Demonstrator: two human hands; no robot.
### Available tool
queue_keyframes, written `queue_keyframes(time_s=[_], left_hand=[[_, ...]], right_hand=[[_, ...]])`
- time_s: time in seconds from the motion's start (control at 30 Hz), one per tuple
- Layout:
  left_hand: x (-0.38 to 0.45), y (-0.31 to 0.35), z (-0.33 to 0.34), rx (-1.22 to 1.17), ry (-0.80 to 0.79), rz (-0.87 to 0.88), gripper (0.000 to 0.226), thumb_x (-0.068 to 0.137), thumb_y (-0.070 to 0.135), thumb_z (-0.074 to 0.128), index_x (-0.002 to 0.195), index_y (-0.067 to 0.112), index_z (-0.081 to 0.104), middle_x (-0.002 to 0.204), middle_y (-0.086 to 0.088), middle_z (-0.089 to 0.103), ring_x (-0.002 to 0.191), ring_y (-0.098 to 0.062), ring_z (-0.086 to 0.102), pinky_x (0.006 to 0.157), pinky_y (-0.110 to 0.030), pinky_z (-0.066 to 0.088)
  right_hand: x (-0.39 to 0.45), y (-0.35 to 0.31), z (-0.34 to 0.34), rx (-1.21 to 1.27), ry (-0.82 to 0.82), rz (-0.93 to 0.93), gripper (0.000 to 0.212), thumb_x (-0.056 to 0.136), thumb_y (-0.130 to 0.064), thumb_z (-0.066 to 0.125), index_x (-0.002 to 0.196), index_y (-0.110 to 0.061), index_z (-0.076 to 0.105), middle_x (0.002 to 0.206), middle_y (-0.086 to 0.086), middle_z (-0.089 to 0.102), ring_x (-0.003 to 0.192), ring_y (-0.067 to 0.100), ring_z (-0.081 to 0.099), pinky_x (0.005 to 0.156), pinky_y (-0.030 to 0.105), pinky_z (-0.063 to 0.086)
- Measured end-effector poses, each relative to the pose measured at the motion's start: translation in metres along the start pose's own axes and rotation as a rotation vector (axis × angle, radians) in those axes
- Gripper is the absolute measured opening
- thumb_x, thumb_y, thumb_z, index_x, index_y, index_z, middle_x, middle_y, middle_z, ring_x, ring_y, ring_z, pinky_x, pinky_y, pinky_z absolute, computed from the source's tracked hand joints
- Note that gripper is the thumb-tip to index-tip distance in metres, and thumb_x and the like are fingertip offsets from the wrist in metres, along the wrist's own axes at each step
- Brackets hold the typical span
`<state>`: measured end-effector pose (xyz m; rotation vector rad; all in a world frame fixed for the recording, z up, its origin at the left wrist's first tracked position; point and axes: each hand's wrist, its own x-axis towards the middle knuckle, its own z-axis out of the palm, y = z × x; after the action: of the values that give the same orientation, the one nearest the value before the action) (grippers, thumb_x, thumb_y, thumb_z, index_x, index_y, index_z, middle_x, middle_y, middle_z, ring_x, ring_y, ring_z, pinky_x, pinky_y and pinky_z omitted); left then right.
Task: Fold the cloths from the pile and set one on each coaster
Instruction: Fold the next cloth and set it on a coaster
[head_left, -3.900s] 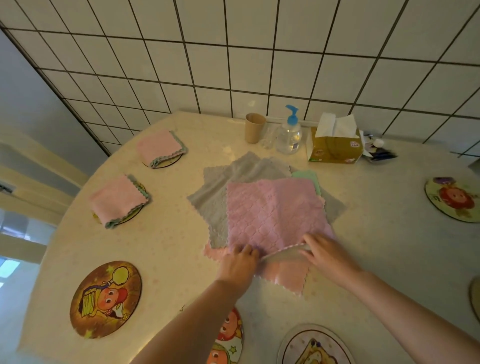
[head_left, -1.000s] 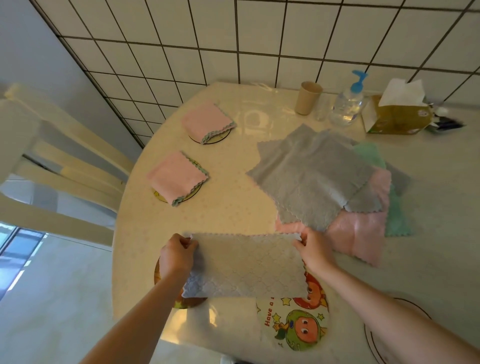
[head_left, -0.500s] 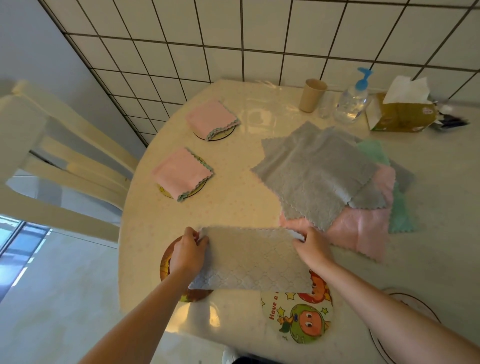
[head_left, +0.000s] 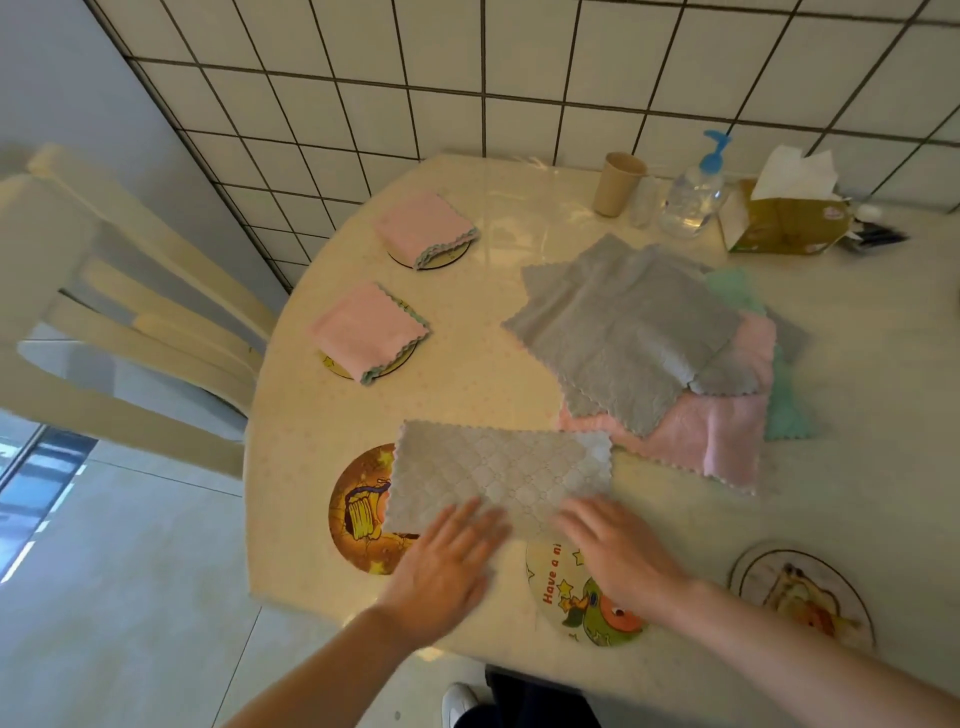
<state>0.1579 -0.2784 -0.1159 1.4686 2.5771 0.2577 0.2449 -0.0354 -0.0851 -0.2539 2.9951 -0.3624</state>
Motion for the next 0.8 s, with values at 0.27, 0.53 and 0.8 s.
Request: queue_keyframes(time_s=[0.27,0.53,0.8], left_hand=[[-0.030,-0.014,0.009,0.119,-0.172,-0.121,0.061,0.095,0.050,0.037,0.150,0.027,0.025,0.157,0.007,0.024,0.145,-0.019,0.019,0.110,-0.043,0.015],[-0.053,-0.038,-0.001,0.060,-0.181,-0.414,0.060,0.095,0.057,0.009,0.150,0.034,0.012,0.158,0.011,0.009,0.146,-0.025,0.007,0.119,-0.037,0.005],[-0.030,-0.014,-0.009,0.103,-0.141,-0.479,0.059,0.094,0.045,0.023,0.123,0.013,0.063,0.134,-0.007,0.057,0.131,-0.032,0.046,0.108,-0.047,0.035]], right_hand=[[-0.031,0.013,0.009,-0.221,-0.191,-0.095,0.104,0.044,-0.012,0.089,0.138,-0.016,0.045,0.141,-0.002,0.047,0.126,0.016,0.049,0.100,0.034,0.041],[-0.004,0.003,0.005,-0.244,-0.206,-0.006,0.082,0.046,-0.007,0.087,0.121,-0.012,0.054,0.124,0.003,0.058,0.113,0.022,0.057,0.087,0.038,0.053],[0.010,0.005,-0.008,-0.281,-0.178,0.034,0.059,0.052,-0.001,0.084,0.105,-0.014,0.060,0.106,0.000,0.063,0.094,0.022,0.060,0.078,0.039,0.050]])
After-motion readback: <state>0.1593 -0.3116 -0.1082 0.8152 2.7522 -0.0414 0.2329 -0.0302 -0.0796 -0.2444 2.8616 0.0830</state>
